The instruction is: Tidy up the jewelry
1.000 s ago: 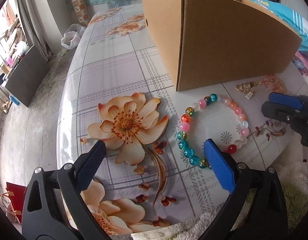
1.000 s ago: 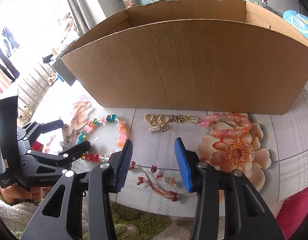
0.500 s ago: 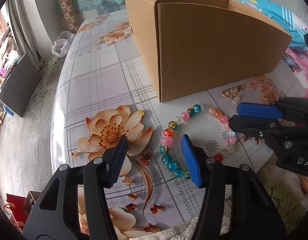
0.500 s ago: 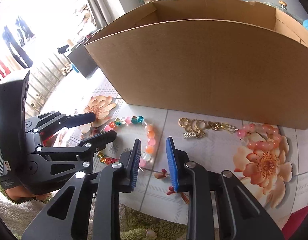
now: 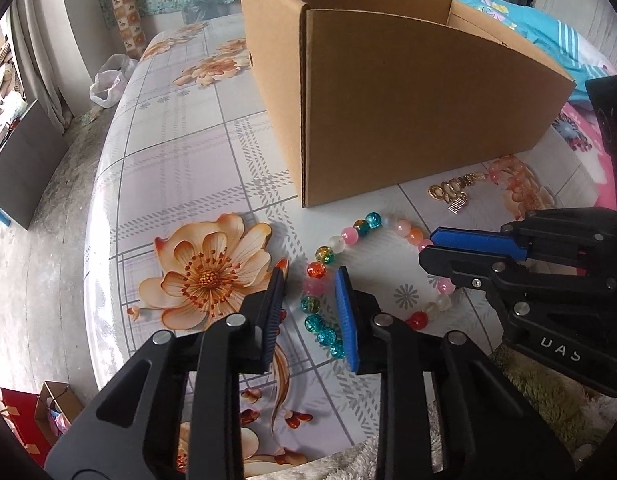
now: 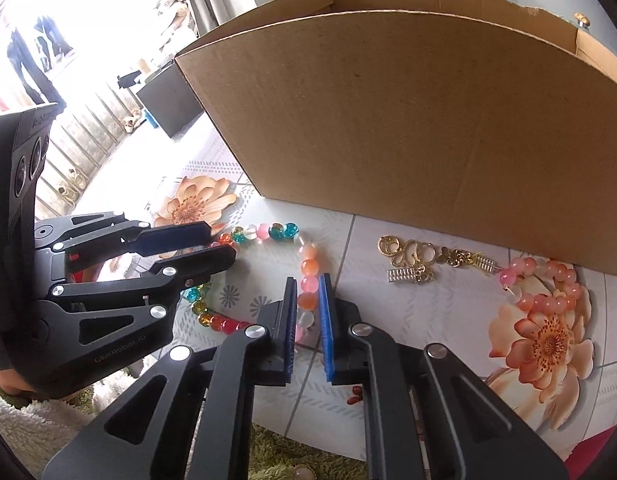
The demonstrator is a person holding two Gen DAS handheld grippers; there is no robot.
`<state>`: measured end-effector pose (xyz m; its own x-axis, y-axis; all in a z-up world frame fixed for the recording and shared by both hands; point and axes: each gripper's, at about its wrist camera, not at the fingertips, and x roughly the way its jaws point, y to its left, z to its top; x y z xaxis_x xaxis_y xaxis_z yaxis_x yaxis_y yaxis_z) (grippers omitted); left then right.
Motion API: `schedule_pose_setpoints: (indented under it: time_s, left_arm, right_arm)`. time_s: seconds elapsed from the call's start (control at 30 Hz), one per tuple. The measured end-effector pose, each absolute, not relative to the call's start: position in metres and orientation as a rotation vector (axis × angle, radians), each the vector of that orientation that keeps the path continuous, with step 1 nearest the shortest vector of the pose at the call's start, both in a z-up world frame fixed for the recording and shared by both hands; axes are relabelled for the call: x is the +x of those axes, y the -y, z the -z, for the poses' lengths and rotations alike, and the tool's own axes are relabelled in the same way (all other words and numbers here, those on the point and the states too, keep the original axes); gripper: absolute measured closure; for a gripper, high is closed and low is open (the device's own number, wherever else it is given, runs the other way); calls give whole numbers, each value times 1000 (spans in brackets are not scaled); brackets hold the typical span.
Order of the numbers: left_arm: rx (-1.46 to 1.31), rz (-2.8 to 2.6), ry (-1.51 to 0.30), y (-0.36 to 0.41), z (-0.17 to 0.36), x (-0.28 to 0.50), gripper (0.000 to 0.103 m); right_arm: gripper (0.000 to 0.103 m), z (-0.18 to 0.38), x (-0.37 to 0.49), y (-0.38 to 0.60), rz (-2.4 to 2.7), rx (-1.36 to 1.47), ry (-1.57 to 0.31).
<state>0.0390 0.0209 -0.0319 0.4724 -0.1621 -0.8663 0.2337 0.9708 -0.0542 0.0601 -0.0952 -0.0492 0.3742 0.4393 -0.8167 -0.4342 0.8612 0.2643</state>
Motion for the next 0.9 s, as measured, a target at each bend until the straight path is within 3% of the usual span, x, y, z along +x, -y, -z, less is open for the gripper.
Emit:
schedule_pose_setpoints:
  time_s: [0.13, 0.9]
  left_arm:
    - [49, 275, -1060, -19, 32, 39, 88]
    - [72, 275, -1075, -8, 31, 39, 83]
  right_arm:
    - [93, 49, 59, 98, -563, 10, -1050]
    - [92, 47, 52, 86, -541, -19, -1047]
